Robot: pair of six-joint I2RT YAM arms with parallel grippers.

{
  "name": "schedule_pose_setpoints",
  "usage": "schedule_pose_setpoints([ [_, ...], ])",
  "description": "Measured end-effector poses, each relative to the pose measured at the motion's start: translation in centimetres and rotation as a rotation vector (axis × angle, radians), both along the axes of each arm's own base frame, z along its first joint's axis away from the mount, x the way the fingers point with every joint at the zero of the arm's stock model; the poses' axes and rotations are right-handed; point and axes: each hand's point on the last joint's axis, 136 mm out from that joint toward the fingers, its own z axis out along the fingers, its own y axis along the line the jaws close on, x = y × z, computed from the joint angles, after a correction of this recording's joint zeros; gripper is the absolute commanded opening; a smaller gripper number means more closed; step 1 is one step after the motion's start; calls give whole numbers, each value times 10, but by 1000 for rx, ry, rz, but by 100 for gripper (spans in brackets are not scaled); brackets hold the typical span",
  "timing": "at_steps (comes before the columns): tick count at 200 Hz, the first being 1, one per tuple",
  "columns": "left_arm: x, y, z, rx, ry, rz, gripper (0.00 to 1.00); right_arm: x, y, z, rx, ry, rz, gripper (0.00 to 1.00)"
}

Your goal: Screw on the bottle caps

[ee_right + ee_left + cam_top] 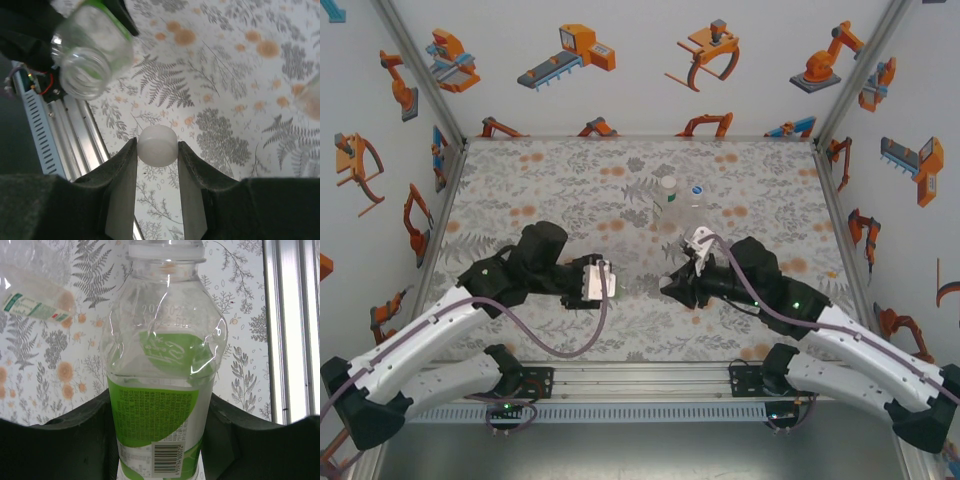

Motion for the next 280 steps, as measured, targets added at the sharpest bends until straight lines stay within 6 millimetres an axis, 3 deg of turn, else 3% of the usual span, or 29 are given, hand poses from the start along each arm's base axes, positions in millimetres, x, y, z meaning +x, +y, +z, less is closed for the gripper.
schedule_pose_setpoints([
  [29,-6,-6,-8,49,-28,-36,0,-21,4,15,28,-114,146,1],
  [76,-2,-17,-5,53,-15,-28,0,-36,8,17,18,-210,270,0],
  [174,-2,-29,-10,51,64,7,0,-36,15,24,40,-269,299,0],
  [280,-9,-30,-7,30,121,4,0,-35,14,24,1,-306,272,0],
])
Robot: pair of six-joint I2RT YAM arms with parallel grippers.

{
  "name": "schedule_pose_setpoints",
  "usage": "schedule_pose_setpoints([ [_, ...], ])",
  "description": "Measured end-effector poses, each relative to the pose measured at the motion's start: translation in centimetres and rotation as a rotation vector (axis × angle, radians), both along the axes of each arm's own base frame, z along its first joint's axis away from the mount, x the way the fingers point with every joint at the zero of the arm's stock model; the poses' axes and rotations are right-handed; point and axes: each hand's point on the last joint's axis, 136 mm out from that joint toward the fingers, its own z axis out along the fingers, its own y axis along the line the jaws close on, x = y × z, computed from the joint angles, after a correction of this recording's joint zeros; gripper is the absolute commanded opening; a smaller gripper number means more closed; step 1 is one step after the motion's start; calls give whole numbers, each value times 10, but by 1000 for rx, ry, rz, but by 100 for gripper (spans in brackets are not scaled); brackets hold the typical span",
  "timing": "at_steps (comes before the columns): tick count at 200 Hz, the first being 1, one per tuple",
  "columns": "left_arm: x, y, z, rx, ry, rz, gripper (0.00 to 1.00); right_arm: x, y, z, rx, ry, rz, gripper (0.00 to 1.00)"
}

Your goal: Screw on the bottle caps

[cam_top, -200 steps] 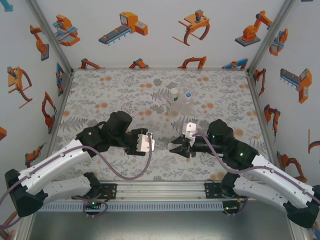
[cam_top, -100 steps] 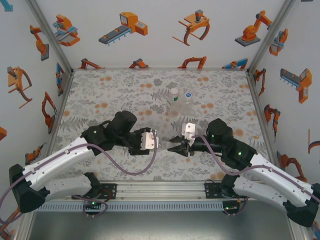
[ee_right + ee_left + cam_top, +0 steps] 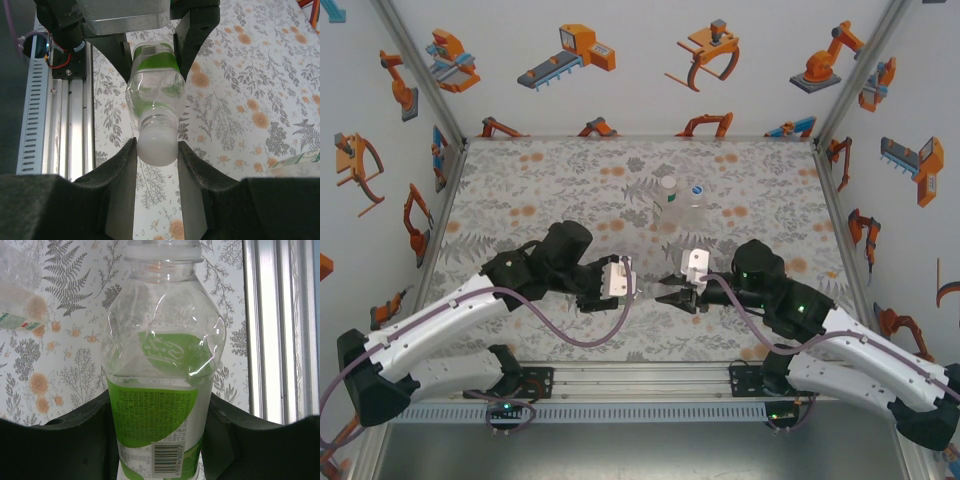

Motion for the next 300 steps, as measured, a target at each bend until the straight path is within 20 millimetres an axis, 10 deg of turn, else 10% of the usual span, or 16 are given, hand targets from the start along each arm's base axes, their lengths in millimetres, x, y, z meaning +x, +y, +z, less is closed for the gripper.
schedule_pose_setpoints([
  [210,-28,-9,-1,33,152,-138,0,-32,3,-2,-122,-99,191,0],
  [300,5,-16,-13,18,17,-21,0,31,-9,-22,51,693,-453,0],
])
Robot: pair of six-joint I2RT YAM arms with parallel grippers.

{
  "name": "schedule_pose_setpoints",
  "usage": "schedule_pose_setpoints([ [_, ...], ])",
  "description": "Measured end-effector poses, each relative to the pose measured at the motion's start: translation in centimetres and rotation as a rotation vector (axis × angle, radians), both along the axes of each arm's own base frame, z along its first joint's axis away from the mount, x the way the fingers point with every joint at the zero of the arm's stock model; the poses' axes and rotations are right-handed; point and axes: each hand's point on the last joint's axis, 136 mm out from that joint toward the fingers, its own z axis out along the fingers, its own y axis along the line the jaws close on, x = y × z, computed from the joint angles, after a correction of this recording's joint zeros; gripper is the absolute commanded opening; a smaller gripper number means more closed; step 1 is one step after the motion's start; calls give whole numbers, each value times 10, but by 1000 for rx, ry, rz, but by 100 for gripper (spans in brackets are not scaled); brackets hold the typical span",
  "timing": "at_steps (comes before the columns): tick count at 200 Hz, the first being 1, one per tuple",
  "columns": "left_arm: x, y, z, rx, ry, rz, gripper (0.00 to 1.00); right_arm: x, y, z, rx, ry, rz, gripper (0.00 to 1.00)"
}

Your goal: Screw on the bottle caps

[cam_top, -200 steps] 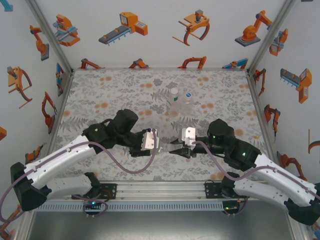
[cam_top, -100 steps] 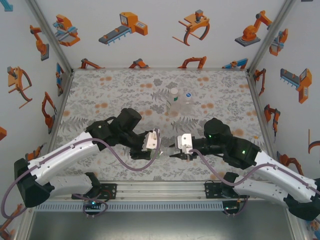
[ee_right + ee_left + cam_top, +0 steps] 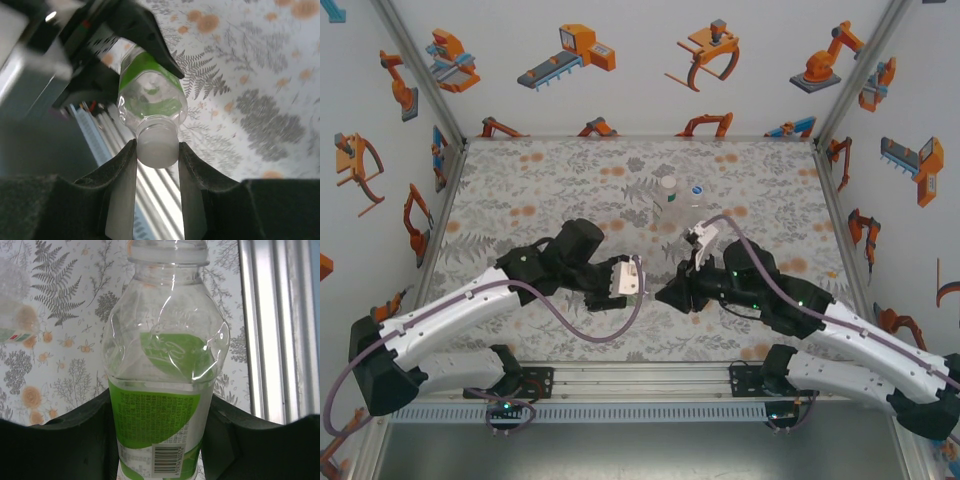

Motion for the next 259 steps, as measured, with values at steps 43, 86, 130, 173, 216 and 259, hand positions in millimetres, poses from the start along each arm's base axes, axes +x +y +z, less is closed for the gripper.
schedule_pose_setpoints([
  [43,13,2,-17,22,-47,51,0,23,-15,-37,242,452,-385,0],
  [86,24,-3,-15,-8,-98,81,0,34,-28,-46,410,649,-575,0],
  [130,30,-9,-6,-49,-131,90,0,38,-34,-39,473,695,-637,42],
  [173,22,-29,22,-172,-155,27,0,36,-45,9,401,501,-574,62],
  [216,16,-31,28,-192,-132,4,0,29,-62,67,276,151,-444,59],
  [259,6,-32,40,-187,-72,-25,0,5,-43,91,10,-282,-83,56],
])
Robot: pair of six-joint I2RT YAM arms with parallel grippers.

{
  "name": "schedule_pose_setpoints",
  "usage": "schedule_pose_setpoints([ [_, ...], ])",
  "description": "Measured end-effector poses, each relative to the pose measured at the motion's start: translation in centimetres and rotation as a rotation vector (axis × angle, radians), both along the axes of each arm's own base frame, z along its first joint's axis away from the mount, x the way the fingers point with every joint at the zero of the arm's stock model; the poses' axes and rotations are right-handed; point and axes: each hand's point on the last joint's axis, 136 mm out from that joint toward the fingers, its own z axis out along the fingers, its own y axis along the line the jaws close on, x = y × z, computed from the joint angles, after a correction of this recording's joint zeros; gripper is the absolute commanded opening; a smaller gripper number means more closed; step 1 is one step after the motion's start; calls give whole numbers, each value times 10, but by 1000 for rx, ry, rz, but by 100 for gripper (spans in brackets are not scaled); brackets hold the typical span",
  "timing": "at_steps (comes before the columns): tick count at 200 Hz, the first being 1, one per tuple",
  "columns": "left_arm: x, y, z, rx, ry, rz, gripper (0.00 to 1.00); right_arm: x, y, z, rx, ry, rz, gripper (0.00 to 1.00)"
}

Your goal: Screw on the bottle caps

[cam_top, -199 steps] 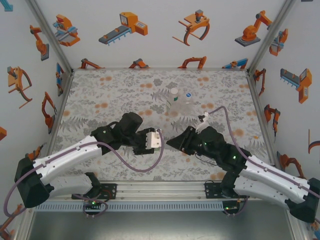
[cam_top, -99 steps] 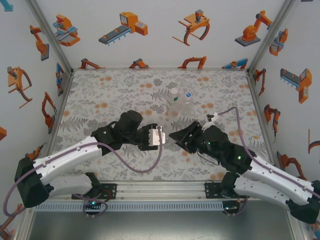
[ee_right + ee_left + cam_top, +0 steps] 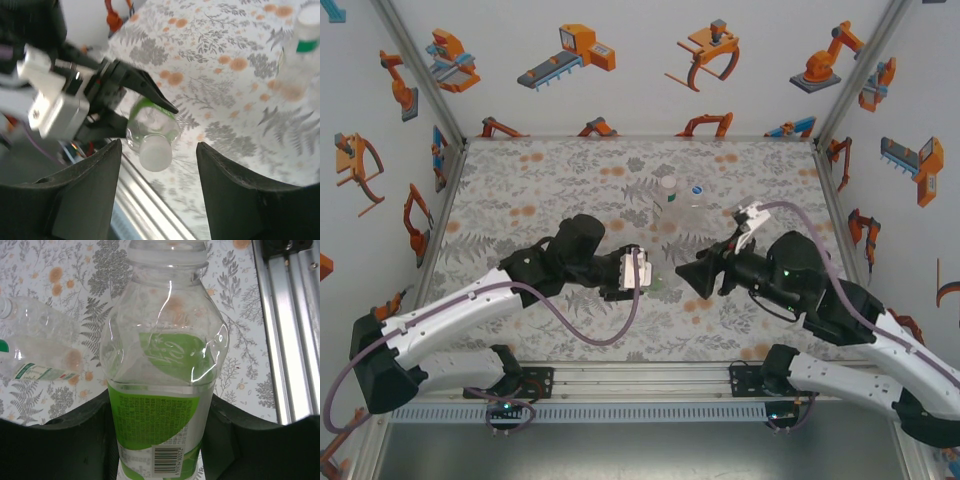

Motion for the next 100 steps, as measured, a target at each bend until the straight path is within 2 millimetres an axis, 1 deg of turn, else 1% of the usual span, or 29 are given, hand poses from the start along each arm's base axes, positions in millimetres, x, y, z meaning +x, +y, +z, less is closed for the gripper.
schedule_pose_setpoints([
  [11,-3,-1,3,5,26,-8,0,-10,10,-4,-97,-101,121,56],
  [20,-6,-1,4,12,50,-19,0,-18,19,-11,-174,-179,224,57],
  [36,-13,0,2,28,96,-41,0,-32,31,-27,-285,-290,401,57],
  [51,-20,3,-1,47,135,-61,0,-43,39,-42,-352,-352,534,56],
  [73,-29,7,-7,72,182,-80,0,-51,46,-54,-395,-412,649,52],
  [100,-34,10,-9,84,210,-91,0,-57,48,-54,-397,-465,706,49],
])
